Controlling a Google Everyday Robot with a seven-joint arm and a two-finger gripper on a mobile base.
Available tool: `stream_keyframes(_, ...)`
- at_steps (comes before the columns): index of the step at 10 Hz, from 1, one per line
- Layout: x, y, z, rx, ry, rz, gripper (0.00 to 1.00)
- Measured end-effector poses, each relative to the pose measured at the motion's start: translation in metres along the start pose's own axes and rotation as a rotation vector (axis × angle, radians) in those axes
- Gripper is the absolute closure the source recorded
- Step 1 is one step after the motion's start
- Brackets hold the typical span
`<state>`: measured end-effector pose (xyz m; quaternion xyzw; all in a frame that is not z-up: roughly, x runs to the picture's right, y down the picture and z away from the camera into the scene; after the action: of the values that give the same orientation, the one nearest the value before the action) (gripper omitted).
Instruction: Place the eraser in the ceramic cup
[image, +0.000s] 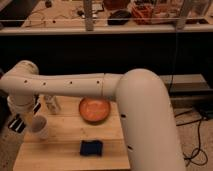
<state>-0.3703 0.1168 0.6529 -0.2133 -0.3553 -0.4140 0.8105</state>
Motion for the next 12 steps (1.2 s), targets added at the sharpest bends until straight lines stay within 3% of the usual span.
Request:
stream_keyframes(3, -0.0003, -0.0014, -0.001, 0.001, -0.005, -0.002, 0.82)
stream_keyframes(5, -0.0019, -0.0019, -0.0009, 0.002, -0.008, -0.006, 0.88)
stream_keyframes(12, -0.003, -0.0007, -0.0003, 0.004, -0.021, -0.01, 0.88)
